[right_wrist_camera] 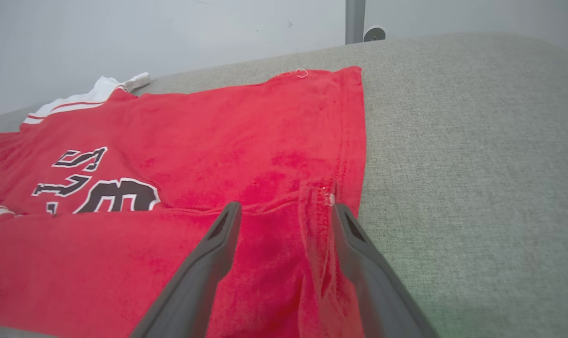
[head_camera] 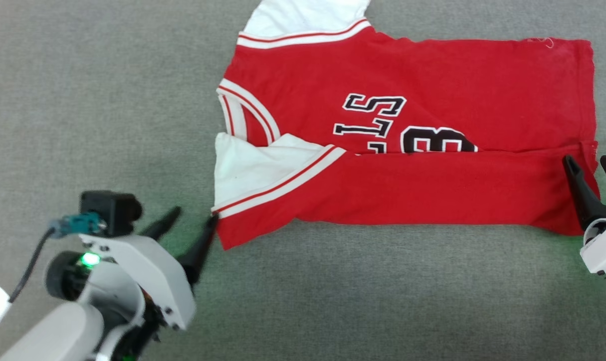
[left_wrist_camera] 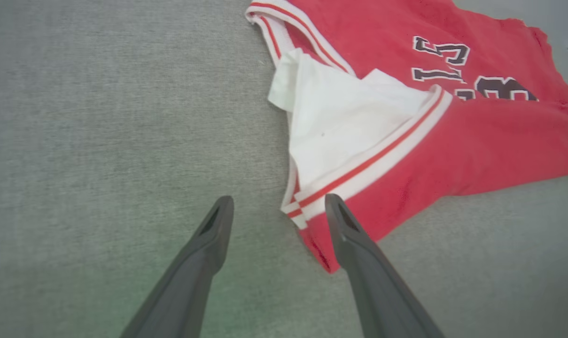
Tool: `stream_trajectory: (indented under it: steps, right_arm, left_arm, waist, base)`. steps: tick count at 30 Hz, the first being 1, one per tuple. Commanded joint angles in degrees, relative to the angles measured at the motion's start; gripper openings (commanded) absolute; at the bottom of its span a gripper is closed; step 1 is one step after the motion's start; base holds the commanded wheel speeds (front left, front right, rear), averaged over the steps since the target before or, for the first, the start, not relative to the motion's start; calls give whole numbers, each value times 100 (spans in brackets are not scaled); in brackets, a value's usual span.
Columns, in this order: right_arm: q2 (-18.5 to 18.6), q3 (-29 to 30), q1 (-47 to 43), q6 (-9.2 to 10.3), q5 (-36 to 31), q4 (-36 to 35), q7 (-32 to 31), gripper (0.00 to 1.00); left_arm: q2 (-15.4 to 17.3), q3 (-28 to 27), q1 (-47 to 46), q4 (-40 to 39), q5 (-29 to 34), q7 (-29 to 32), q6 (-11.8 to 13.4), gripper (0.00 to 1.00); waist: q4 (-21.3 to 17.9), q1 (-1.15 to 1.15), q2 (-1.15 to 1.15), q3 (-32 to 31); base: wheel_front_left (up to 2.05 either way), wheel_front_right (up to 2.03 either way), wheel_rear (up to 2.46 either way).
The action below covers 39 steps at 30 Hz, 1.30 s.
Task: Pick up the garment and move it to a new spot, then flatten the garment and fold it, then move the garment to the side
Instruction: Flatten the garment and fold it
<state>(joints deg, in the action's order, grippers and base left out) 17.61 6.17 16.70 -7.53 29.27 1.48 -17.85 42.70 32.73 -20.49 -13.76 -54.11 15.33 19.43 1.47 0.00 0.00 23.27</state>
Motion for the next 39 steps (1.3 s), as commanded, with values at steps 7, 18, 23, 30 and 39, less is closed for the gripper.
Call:
stream_trajectory:
  steps: [7, 18, 23, 30, 39]
  right_arm:
    - [1, -111, -74, 6, -61, -135, 59, 100]
    - [-29, -295, -123, 6, -141, -565, -74, 100]
    - [8, -275, -232, 6, -166, -816, -233, 100]
    - [238, -244, -331, 6, 20, -1178, -1101, 100]
    - [819, -373, -209, 6, 100, -1278, -2983, 100]
  left_arm:
    - [19, 118, 124, -467, -163, 347, 98, 100]
    - [-14, 204, 23, 226, -148, 371, -2, 100]
    - [-154, 205, 90, 420, -276, 270, -161, 39]
    - [-299, 228, 121, 614, -362, 92, -383, 0]
    - [-478, 341, 7, 752, -340, 14, -551, 0]
  waist:
    - [-251, 0, 0, 83]
    - [-524, 0, 0, 190]
    - [-549, 0, 0, 171]
    - [-547, 0, 0, 96]
    - [-369, 0, 0, 168]
  base:
    - [0, 0, 0]
    - [0, 0, 0]
    - [0, 0, 0]
    - [0, 0, 0]
    - [0, 0, 0]
